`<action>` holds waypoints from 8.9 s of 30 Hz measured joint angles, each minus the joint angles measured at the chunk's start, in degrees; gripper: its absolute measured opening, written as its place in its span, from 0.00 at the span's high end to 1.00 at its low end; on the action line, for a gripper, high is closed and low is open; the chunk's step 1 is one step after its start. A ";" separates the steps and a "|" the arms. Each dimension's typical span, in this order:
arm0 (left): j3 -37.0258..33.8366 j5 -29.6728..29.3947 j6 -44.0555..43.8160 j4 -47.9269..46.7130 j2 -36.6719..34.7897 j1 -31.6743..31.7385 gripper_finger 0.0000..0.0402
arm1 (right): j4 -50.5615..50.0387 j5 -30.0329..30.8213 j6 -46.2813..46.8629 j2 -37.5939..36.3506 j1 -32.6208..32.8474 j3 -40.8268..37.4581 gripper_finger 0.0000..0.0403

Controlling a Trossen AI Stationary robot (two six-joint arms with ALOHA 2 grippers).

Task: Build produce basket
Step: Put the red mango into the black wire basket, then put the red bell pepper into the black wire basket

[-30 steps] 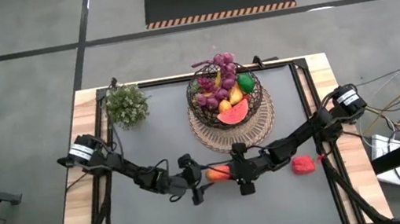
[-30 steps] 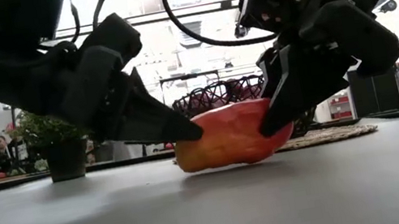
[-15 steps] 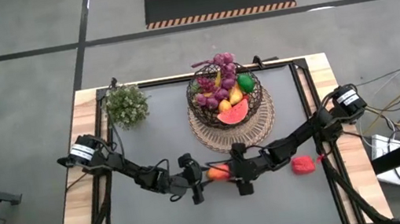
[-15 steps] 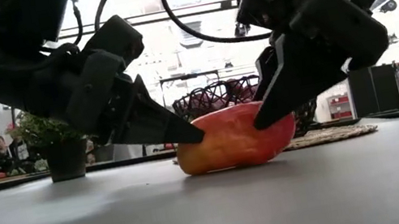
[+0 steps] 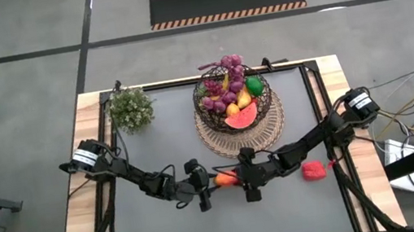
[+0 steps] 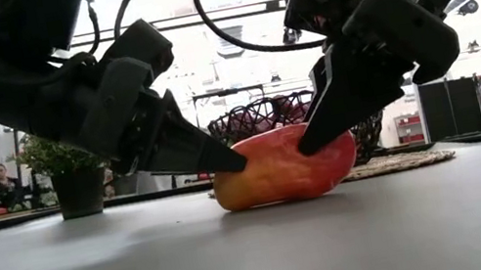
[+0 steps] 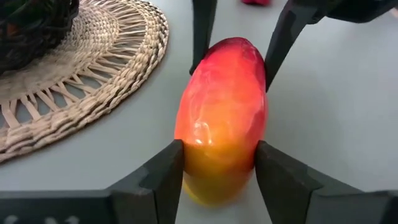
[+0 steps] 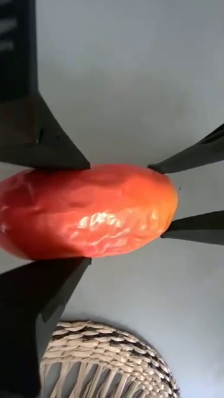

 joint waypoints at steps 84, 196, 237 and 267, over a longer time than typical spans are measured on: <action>-9.44 -10.54 27.71 -10.06 -45.07 -4.72 0.34 | -28.47 21.07 -3.08 3.27 -39.52 28.70 0.59; -10.10 -10.49 27.67 -11.63 -45.07 -4.68 0.34 | -42.90 -5.35 -9.42 3.51 -49.96 38.58 0.98; -6.88 -10.21 7.31 19.00 -16.82 -5.03 0.34 | -41.27 -9.42 -19.46 -4.89 -23.52 36.10 0.98; -6.20 -10.36 25.24 19.24 -22.88 -2.27 0.34 | -60.22 5.43 54.33 -17.42 11.53 6.87 0.98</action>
